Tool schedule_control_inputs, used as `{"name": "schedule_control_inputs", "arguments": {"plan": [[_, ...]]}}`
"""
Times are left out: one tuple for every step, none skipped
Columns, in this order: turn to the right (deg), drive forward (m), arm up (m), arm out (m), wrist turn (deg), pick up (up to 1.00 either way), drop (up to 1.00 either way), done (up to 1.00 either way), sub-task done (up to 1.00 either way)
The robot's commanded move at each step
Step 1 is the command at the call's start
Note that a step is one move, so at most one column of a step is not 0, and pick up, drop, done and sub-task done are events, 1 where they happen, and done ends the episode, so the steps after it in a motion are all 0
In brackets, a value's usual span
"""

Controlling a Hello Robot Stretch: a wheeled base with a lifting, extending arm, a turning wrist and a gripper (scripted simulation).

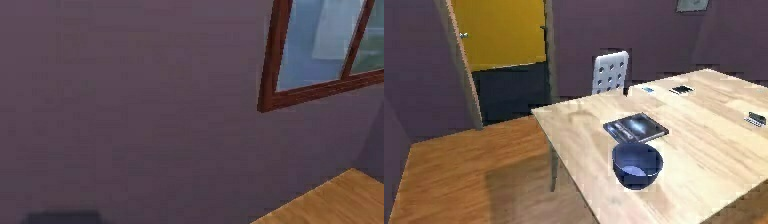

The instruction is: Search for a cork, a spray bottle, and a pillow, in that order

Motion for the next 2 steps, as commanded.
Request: {"name": "schedule_control_inputs", "arguments": {"plan": [[45.0,0.00,0.00,0.00,0.0,0.00,0.00,0.00,0.00],[15.0,0.00,0.00,0.00,0.0,0.00,0.00,0.00,0.00]]}}
